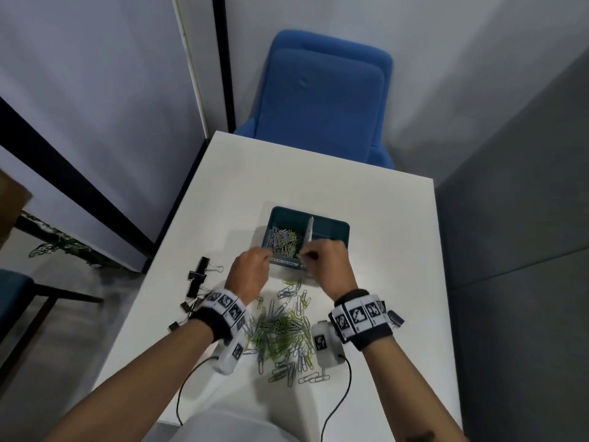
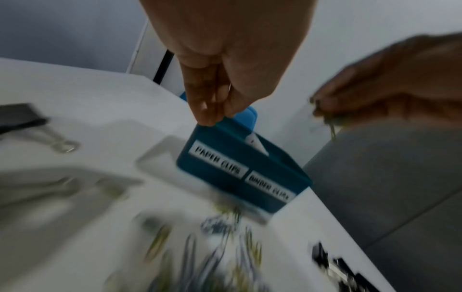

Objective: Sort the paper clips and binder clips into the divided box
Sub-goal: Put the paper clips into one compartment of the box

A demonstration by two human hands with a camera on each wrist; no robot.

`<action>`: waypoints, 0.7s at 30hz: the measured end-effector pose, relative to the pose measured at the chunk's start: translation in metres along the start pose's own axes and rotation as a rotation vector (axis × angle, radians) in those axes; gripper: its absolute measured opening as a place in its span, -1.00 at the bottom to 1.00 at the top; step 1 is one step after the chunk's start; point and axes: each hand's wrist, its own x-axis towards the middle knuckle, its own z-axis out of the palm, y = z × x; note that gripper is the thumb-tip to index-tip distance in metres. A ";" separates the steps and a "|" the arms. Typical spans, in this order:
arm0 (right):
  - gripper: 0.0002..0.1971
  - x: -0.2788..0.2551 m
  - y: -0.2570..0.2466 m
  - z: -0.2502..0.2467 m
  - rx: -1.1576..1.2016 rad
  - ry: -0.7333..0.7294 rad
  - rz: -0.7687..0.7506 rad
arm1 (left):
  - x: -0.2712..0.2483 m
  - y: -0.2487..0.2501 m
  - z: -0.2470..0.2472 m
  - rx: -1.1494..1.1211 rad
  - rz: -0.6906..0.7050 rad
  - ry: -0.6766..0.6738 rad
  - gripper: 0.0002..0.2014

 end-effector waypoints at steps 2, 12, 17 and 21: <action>-0.81 0.023 -0.008 -0.004 -0.002 0.027 0.012 | -0.028 -0.018 0.012 0.015 -0.046 -0.078 -0.80; -0.81 0.035 -0.010 0.024 -0.155 0.035 -0.050 | -0.065 -0.065 0.045 0.286 0.019 -0.267 -0.42; -0.88 -0.037 0.030 0.074 -0.190 -0.176 -0.038 | -0.069 -0.074 0.077 0.505 0.033 -0.498 -0.51; -0.62 -0.066 0.058 0.099 -0.224 -0.346 0.034 | -0.092 -0.062 0.097 0.599 0.183 -0.541 -0.30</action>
